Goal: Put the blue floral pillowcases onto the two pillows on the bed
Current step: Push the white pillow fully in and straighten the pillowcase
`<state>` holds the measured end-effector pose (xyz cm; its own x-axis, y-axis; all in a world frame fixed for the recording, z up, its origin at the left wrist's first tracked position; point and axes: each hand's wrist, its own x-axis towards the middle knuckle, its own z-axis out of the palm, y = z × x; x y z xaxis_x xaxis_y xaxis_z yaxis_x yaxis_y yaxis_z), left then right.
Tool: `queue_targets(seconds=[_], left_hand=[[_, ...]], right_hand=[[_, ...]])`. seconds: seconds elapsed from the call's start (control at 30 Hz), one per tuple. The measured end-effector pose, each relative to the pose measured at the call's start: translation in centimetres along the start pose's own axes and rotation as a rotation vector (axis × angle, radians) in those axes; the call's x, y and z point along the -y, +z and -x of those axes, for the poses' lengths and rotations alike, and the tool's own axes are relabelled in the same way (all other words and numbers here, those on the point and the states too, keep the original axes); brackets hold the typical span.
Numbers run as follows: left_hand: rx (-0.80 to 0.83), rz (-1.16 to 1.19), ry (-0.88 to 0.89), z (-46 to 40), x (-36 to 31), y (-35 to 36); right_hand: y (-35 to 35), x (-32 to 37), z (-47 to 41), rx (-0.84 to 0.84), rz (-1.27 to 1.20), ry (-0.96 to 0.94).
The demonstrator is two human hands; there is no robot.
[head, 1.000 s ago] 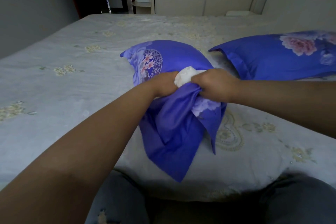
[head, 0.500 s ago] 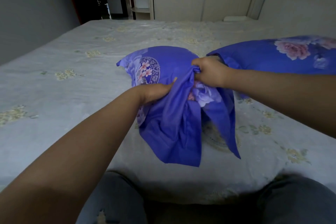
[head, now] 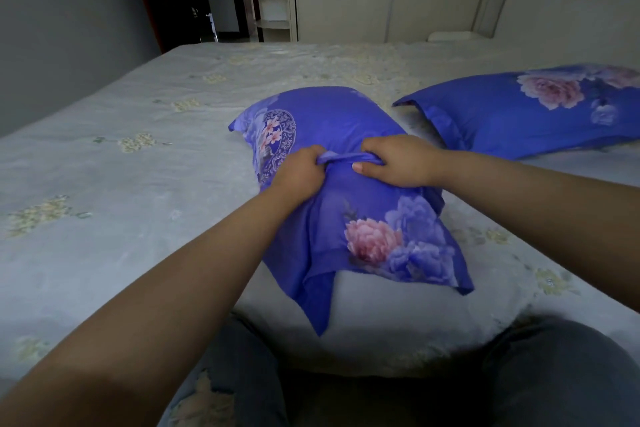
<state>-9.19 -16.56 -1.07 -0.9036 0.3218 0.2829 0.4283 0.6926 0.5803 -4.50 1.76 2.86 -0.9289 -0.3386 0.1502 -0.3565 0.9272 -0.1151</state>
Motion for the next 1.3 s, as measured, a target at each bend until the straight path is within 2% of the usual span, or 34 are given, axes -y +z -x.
queue_targets(seconds=[0.07,0.17,0.23,0.27,0.33,0.4,0.47,0.53,0.6,0.67,0.73,0.8,0.87,0.93,0.97,1.03,1.07,1.13,1.2,1.3], left_hand=[[0.091,-0.144,0.021,0.0,-0.5,-0.2],[0.383,-0.441,0.004,-0.4,-1.4,-1.4],[0.425,-0.571,0.015,-0.8,-1.0,-2.1],[0.364,-0.622,0.045,-0.8,-0.2,-2.5],[0.126,-0.681,0.139,-0.3,1.2,-2.4],[0.039,-0.577,0.13,0.2,2.1,-1.9],[0.105,-0.403,-0.014,0.2,2.2,-1.6],[0.102,-0.255,-0.162,-0.1,1.9,-1.8],[-0.006,-0.109,-0.232,-0.5,1.6,-2.3],[-0.159,0.072,-0.236,-0.9,0.5,-2.7],[-0.321,0.286,-0.199,-1.5,-0.4,-3.3],[-0.379,0.296,-0.169,-1.9,-0.4,-4.2],[-0.295,0.052,-0.167,-1.7,0.9,-5.2],[-0.197,-0.262,-0.045,-0.7,1.2,-5.4],[-0.136,-0.31,0.067,0.0,0.6,-5.1],[0.028,-0.253,0.278,2.1,-2.0,-4.1],[0.093,-0.216,0.362,3.1,-3.1,-3.3],[0.174,-0.096,0.389,5.1,-4.4,-2.2],[0.218,-0.01,0.366,6.1,-4.3,-1.5],[0.246,-0.078,0.388,6.9,-3.5,-0.8]], right_hand=[[-1.2,-0.1,0.3,0.109,0.088,0.08],[-2.6,-0.6,0.3,0.433,0.051,0.225],[-2.3,-1.3,1.0,0.486,0.179,0.273],[-1.9,-1.8,1.3,0.433,0.246,0.281],[-0.9,-3.3,2.9,0.282,0.308,0.335],[-0.2,-4.4,4.0,0.194,0.244,0.391],[0.2,-5.0,4.6,0.175,0.079,0.498],[0.5,-5.3,4.8,0.203,-0.197,0.686],[1.1,-5.6,5.0,0.171,-0.44,0.805],[1.9,-5.2,4.8,0.127,-0.45,0.746],[3.4,-4.0,4.4,-0.073,-0.381,0.676],[5.6,-2.4,4.5,-0.384,-0.399,0.621],[7.3,-1.1,4.8,-0.558,-0.536,0.532],[7.9,0.1,5.1,-0.629,-0.809,0.474],[7.9,0.5,5.2,-0.667,-1.017,0.482],[8.3,1.0,5.7,-0.743,-1.343,0.542],[9.0,1.1,6.2,-0.784,-1.346,0.614],[10.7,1.5,7.4,-0.75,-1.137,0.771],[12.2,2.1,9.1,-0.575,-0.962,0.863],[13.0,2.7,10.6,-0.323,-0.893,0.903]])
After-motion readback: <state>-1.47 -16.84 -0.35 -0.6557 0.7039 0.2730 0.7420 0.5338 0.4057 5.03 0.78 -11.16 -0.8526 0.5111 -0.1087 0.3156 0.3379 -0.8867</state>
